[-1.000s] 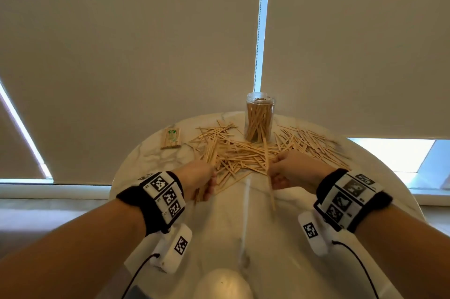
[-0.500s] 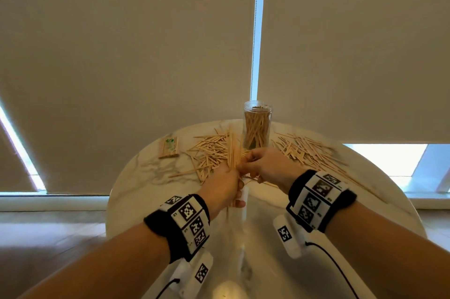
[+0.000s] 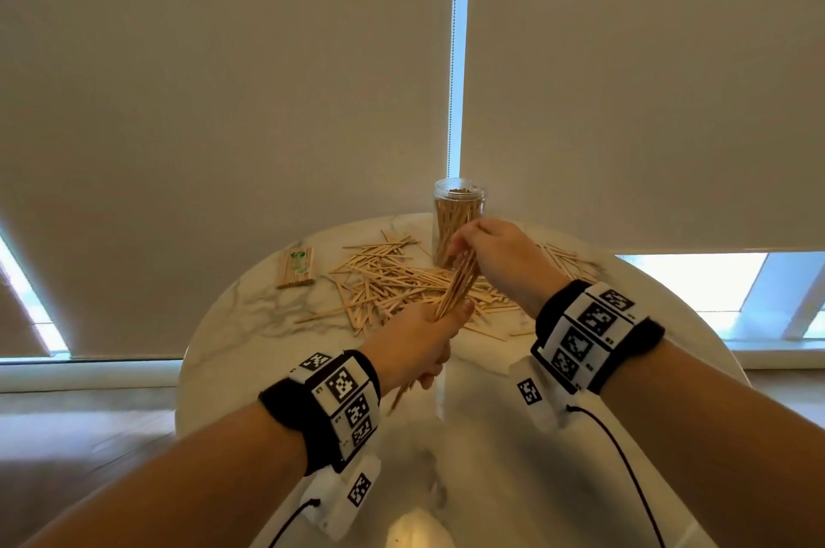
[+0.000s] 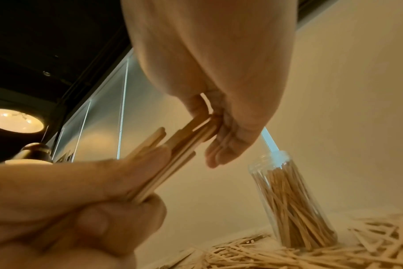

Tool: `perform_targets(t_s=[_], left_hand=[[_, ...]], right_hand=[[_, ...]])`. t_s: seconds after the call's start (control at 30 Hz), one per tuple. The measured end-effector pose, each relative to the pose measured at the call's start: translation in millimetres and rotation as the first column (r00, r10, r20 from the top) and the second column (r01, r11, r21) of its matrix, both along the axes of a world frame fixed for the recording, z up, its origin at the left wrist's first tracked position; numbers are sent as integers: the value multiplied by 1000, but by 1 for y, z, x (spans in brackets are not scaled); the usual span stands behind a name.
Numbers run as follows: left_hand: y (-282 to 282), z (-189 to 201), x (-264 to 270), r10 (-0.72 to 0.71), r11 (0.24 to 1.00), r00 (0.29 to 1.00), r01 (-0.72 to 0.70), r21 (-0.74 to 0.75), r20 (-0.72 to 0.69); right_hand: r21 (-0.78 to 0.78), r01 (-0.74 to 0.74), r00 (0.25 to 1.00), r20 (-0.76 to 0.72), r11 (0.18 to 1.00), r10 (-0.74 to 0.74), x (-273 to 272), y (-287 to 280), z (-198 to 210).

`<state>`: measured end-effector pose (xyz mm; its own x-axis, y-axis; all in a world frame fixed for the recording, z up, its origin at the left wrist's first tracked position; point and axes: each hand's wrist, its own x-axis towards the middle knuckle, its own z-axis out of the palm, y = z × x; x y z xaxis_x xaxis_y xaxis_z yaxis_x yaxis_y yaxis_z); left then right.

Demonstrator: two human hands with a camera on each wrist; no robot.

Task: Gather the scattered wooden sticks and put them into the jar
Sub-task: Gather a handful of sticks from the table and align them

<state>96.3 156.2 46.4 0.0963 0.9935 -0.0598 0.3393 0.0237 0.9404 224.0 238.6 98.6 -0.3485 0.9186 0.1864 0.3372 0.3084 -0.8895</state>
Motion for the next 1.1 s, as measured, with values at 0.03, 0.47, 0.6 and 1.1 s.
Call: perform_targets(t_s=[0.03, 0.47, 0.6, 1.1], left_hand=[[1, 0, 1, -16, 1000, 1000, 16, 12, -5], [26, 19, -14, 299, 926, 720, -377, -9, 626], [23, 18, -4, 263, 944, 749, -329, -3, 609], [38, 40, -24, 289, 929, 683, -368, -25, 671]], right_hand=[[28, -19, 998, 60, 999, 17, 2, 0, 0], [-250, -343, 874, 269, 905, 406, 3, -38, -21], [-143, -199, 954, 197, 970, 225, -11, -43, -25], [122, -220, 827, 549, 968, 118, 5, -40, -39]])
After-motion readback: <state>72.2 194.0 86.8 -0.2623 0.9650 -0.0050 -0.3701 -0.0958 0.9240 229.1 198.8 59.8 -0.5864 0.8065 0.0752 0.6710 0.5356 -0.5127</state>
